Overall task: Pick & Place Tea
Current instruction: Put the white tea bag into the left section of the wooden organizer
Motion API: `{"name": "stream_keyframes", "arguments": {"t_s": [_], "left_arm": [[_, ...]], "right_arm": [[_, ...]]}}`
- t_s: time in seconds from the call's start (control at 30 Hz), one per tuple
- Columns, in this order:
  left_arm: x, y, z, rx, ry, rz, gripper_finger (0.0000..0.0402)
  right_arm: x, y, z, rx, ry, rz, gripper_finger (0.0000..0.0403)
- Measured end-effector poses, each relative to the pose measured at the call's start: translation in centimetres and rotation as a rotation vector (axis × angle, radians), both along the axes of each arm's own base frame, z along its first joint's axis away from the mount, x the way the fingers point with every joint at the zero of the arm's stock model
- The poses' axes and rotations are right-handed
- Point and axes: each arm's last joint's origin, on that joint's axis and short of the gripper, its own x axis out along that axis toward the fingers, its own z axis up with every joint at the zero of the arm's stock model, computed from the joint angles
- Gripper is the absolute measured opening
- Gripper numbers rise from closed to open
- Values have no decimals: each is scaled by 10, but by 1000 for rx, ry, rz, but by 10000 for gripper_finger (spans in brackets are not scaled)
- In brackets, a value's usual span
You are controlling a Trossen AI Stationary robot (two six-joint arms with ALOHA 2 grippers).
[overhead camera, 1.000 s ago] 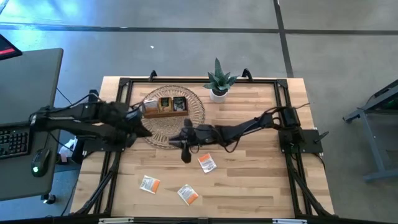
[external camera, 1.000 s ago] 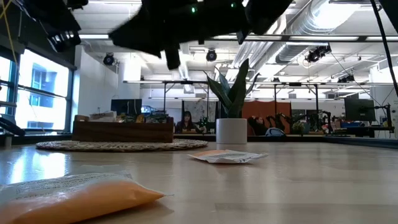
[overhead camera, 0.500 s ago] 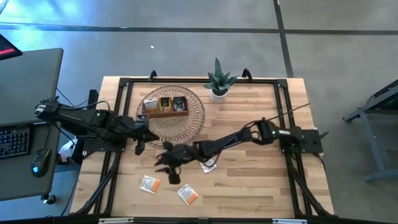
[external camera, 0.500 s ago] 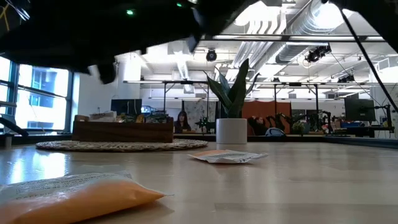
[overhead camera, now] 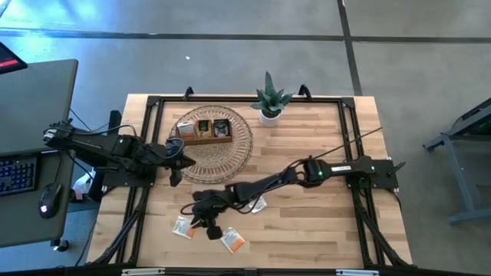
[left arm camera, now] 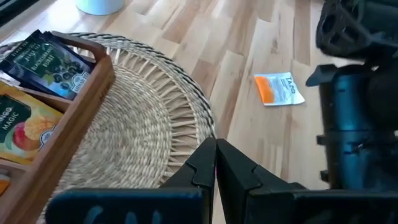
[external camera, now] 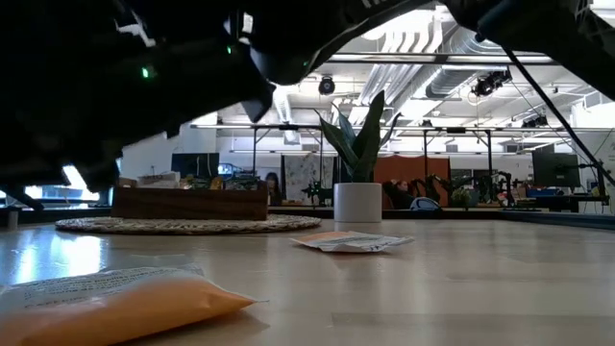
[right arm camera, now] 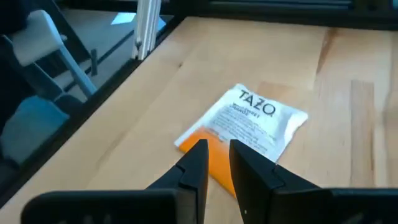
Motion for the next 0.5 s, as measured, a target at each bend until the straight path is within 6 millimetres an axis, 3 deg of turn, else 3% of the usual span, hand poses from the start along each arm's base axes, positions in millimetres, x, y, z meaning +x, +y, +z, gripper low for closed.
{"name": "stream_keyframes", "arguments": {"t_s": [0.13, 0.3, 0.5], "left_arm": [[0, 0, 0, 2, 0, 1, 11], [0, 0, 0, 6, 0, 0, 11], [0, 0, 0, 32, 4, -18, 11]], "right_arm": [[0, -1, -10, -5, 17, 0, 52], [-2, -2, -20, -56, 69, -4, 8], [-4, -2, -24, -110, 92, -42, 3]]}}
